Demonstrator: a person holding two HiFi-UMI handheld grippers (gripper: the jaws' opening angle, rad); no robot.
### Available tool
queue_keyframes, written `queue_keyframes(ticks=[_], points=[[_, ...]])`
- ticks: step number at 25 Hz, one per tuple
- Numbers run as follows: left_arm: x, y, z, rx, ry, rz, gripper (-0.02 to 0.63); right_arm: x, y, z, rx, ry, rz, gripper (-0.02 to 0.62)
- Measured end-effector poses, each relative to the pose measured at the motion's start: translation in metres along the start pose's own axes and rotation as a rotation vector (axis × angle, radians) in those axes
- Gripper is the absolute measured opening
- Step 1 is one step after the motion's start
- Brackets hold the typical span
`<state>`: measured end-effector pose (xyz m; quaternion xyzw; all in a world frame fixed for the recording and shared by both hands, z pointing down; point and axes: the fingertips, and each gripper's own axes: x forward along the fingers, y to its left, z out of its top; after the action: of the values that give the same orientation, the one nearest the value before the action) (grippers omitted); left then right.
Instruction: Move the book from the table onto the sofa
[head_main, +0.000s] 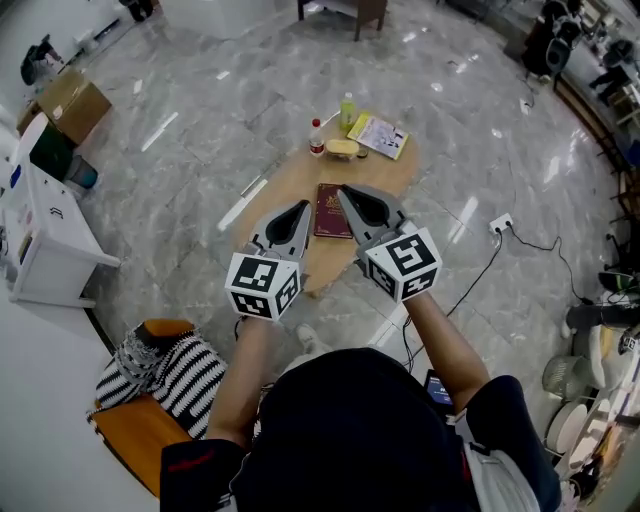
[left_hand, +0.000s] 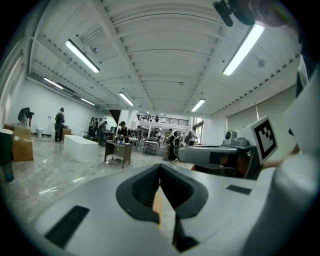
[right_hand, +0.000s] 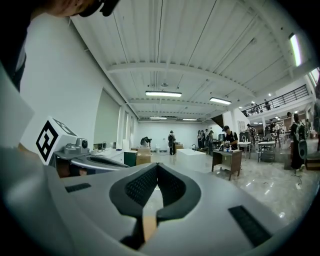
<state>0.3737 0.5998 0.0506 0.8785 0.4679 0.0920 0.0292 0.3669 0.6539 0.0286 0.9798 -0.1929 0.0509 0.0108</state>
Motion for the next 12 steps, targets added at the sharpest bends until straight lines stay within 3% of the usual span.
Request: queue_keyframes(ticks=[12], points=[[0.018, 0.057, -0.034, -0.041, 0.075, -0.074, 0.017, 0.043, -0.006, -0.037, 0.050, 0.082, -0.077, 0.015]])
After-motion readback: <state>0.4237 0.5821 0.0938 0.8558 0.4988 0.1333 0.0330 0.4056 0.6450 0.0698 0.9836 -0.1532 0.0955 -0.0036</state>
